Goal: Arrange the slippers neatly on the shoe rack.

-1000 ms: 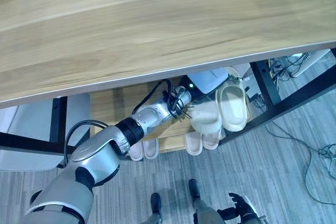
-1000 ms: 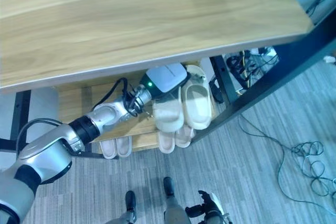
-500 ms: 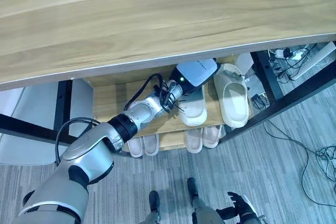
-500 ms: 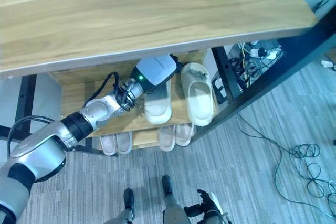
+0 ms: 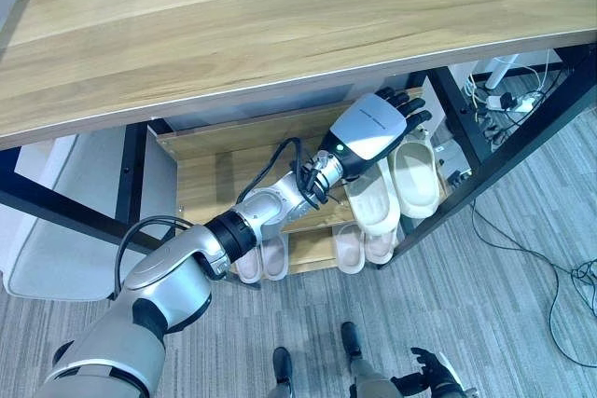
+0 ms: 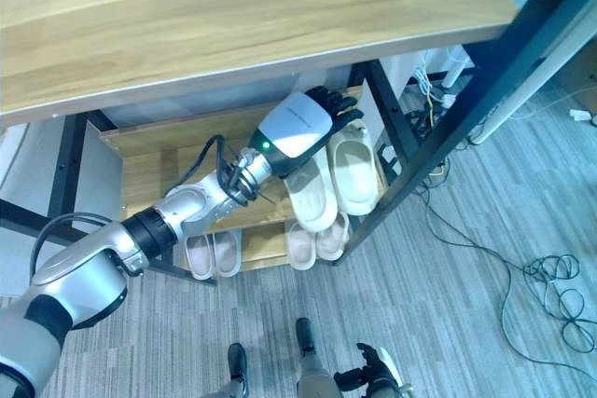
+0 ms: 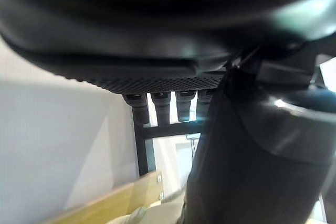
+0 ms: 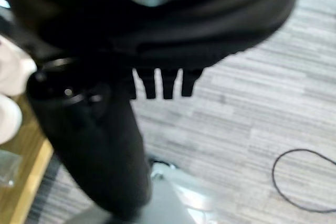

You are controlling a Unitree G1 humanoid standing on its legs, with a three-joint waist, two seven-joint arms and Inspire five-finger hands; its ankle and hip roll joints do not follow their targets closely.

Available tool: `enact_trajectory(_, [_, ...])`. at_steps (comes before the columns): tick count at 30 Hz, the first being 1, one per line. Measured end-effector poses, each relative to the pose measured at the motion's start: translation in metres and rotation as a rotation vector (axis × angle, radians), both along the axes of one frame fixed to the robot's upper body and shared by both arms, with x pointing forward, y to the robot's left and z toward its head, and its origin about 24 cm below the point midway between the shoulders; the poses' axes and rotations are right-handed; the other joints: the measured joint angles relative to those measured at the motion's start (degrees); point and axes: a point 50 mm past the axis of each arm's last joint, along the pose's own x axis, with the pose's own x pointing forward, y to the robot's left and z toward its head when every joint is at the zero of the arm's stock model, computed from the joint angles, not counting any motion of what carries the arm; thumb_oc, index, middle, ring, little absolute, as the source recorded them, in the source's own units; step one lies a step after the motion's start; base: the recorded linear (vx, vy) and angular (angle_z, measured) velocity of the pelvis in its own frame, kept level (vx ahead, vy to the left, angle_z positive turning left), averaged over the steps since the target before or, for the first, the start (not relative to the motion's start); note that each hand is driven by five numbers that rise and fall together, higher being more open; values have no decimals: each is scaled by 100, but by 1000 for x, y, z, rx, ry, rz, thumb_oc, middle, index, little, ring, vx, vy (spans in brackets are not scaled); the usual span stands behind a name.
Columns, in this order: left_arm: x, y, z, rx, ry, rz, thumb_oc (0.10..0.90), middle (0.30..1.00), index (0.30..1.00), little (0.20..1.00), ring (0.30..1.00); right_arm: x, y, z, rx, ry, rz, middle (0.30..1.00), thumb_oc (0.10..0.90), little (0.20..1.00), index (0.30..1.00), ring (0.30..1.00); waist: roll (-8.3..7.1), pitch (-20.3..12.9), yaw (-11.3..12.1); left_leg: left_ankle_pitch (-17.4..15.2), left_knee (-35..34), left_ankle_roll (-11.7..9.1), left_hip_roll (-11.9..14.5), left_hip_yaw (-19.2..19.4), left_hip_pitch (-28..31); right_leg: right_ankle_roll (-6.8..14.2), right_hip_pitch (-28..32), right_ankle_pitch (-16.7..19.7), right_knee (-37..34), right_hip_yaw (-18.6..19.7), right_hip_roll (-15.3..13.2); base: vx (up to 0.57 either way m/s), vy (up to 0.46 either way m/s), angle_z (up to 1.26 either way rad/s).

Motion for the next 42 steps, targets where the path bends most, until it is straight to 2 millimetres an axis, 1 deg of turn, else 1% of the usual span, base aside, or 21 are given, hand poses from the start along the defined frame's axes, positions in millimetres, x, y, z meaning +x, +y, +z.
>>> enact_trajectory(5, [1, 2, -10, 3, 32, 15, 800, 900, 900, 900, 900, 0, 0, 0, 0, 1, -1, 900, 800, 900, 900, 900, 4, -3, 34, 5, 2, -4, 10, -9, 6, -15, 15, 13, 0, -43, 4, 0, -2, 1])
enact_trajectory(9, [6, 8, -17, 20, 51, 57, 800, 900, 900, 900, 900, -1, -1, 0, 2, 3, -10, 900, 800, 900, 900, 900, 3, -4, 29, 5, 2, -4, 10, -10, 7, -13, 16, 11, 0, -47, 2, 0, 0, 0])
enact_trajectory(11, [9, 11, -19, 27, 57, 77, 800, 900, 900, 900, 900, -2, -1, 0, 6, 2, -19, 900, 800, 900, 900, 900, 3, -4, 29, 4, 1, -5, 11, -11, 5, 35, 15, -27, 0, -49, 2, 0, 0, 0])
enact_trajectory(14, [11, 14, -20, 31, 59, 98, 800, 900, 900, 900, 900, -2, -1, 0, 7, 2, -20, 900, 800, 900, 900, 900, 0, -14, 28, 1, 0, -4, 11, -11, -12, 35, -3, -28, 0, -42, 2, 0, 0, 0])
enact_trajectory(18, [12, 16, -19, 27, 57, 110, 800, 900, 900, 900, 900, -3, 0, -1, 9, 6, -22, 900, 800, 900, 900, 900, -17, -118, 31, 3, 1, -4, 9, -11, -98, 7, -94, -5, 1, -45, 1, 0, 0, 0])
enact_trajectory(22, [18, 25, -7, -97, 98, 142, 800, 900, 900, 900, 900, -4, 0, -1, 12, 6, -23, 900, 800, 900, 900, 900, -28, -124, 36, 5, 2, -5, 9, -14, -93, -11, -81, 9, 1, -62, -1, 0, 0, 0])
enact_trajectory(24, [16, 34, 1, -234, 141, 146, 800, 900, 900, 900, 900, -4, 1, -2, 14, 9, -23, 900, 800, 900, 900, 900, -29, -124, 37, 6, 2, -6, 10, -14, -57, -10, -39, 7, 1, -67, -2, 0, 0, 0])
enact_trajectory(27, [15, 38, 9, -339, 170, 135, 800, 900, 900, 900, 900, -8, 1, -3, 13, 23, -32, 900, 800, 900, 900, 900, -34, -120, 53, 7, 2, -7, 9, -23, 25, 17, 57, -16, 0, -92, -6, 2, 7, 6])
enact_trajectory(30, [11, 41, 10, -456, 240, 111, 800, 900, 900, 900, 900, -10, 1, -4, 15, 31, -47, 900, 800, 900, 900, 900, -36, -119, 55, 6, 1, -8, -1, -29, 128, 66, 165, -70, -2, -99, -18, -2, 1, 1])
enact_trajectory(32, [6, 38, 9, -492, 285, 72, 800, 900, 900, 900, 900, -12, 1, -4, 18, 34, -57, 900, 800, 900, 900, 900, -37, -118, 68, 3, 0, -9, 0, -50, 142, 74, 189, -89, -3, -106, -17, -11, 4, 6])
enact_trajectory(34, [4, 37, 5, -501, 319, 55, 800, 900, 900, 900, 900, -12, 1, -4, 19, 34, -63, 900, 800, 900, 900, 900, -37, -118, 71, -1, 0, -8, -3, -89, 138, 72, 190, -88, -3, -108, -19, -4, 5, 2])
enact_trajectory(35, [0, 34, -2, -493, 356, 41, 800, 900, 900, 900, 900, -13, 1, -5, 18, 38, -65, 900, 800, 900, 900, 900, -37, -118, 73, -2, -1, -7, -9, -97, 138, 66, 191, -83, -3, -108, -24, 0, 0, 0])
enact_trajectory(38, [-3, 32, -18, -473, 418, 45, 800, 900, 900, 900, 900, -13, 1, -5, 18, 44, -69, 900, 800, 900, 900, 900, -36, -118, 77, -1, 0, -7, -12, -100, 137, 63, 190, -79, -3, -115, -26, 0, 0, 0])
enact_trajectory(41, [-5, 35, -34, -466, 471, 70, 800, 900, 900, 900, 900, -14, 1, -5, 17, 49, -72, 900, 800, 900, 900, 900, -35, -119, 90, 1, 1, -6, -11, -100, 137, 49, 190, -68, -3, -140, -27, 0, 0, 0])
enact_trajectory(42, [-6, 36, -36, -461, 479, 73, 800, 900, 900, 900, 900, -14, 0, -5, 17, 50, -75, 900, 800, 900, 900, 900, -35, -119, 103, 1, 1, -7, -10, -101, 137, 36, 190, -59, -3, -147, -27, 0, 0, 0])
